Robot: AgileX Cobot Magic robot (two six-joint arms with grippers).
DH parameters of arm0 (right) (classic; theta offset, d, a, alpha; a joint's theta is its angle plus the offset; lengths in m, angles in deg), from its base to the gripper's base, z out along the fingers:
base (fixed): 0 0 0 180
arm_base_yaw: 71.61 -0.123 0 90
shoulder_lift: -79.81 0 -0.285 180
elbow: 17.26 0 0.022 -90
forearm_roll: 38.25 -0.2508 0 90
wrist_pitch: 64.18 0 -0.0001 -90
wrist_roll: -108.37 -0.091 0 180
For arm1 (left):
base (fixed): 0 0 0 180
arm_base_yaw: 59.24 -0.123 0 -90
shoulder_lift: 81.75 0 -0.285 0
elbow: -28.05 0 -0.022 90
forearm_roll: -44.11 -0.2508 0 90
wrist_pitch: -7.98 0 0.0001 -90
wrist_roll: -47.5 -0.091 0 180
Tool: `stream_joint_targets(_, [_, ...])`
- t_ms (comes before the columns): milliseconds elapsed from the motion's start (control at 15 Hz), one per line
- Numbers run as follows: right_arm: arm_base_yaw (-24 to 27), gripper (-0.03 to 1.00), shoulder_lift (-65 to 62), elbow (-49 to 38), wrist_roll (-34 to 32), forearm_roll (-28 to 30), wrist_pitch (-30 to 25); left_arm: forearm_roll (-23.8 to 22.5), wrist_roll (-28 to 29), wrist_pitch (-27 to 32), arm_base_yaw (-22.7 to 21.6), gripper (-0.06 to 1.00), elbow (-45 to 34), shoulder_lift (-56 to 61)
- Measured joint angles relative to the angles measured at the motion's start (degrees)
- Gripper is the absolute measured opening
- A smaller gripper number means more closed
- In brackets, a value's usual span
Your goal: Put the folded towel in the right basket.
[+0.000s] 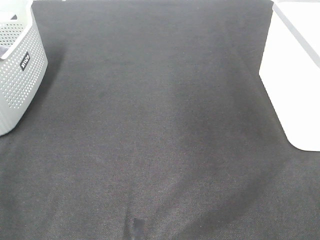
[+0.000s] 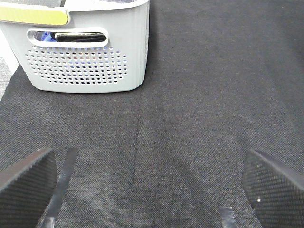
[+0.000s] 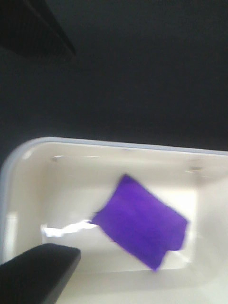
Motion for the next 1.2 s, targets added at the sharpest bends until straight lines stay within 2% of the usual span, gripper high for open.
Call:
stream_joint_targets(200, [0.0,0.98,-22.8,-24.6,-0.2,-0.2,1.8,0.0,0.0,0.0,0.0,0.99,0.0,0.0])
stream_joint_targets(400, [0.0,0.98,-48.0,-44.3,-0.5,-0.6,-0.7,0.0,0.0,0.0,0.0,0.99,0.0,0.0])
stream_joint_targets(467, [0.0,0.98,-60.4,-51.4,-0.5,-0.7,-1.4,0.0,0.0,0.0,0.0,0.99,0.0,0.0])
stream_joint_targets(533, [0.0,0.98,-64.5,-53.2,-0.5,-0.7,-1.4,0.0,0.0,0.0,0.0,0.99,0.0,0.0])
stream_joint_targets(600, [0.0,0.98,-74.8,-56.6,-0.5,-1.1,-1.4,0.0,0.0,0.0,0.0,0.99,0.0,0.0])
stream_joint_targets(733, [0.0,0.98,-82.4,-58.8,0.6,-1.4,-1.3,0.0,0.0,0.0,0.0,0.99,0.0,0.0])
stream_joint_targets(1000, [0.0,0.98,-82.9,-65.1,2.6,-3.7,4.1,0.0,0.0,0.0,0.0,0.99,0.0,0.0])
stream_joint_targets(1200, [0.0,0.98,-82.9,-65.8,2.9,-4.6,4.5,0.0,0.0,0.0,0.0,0.99,0.0,0.0])
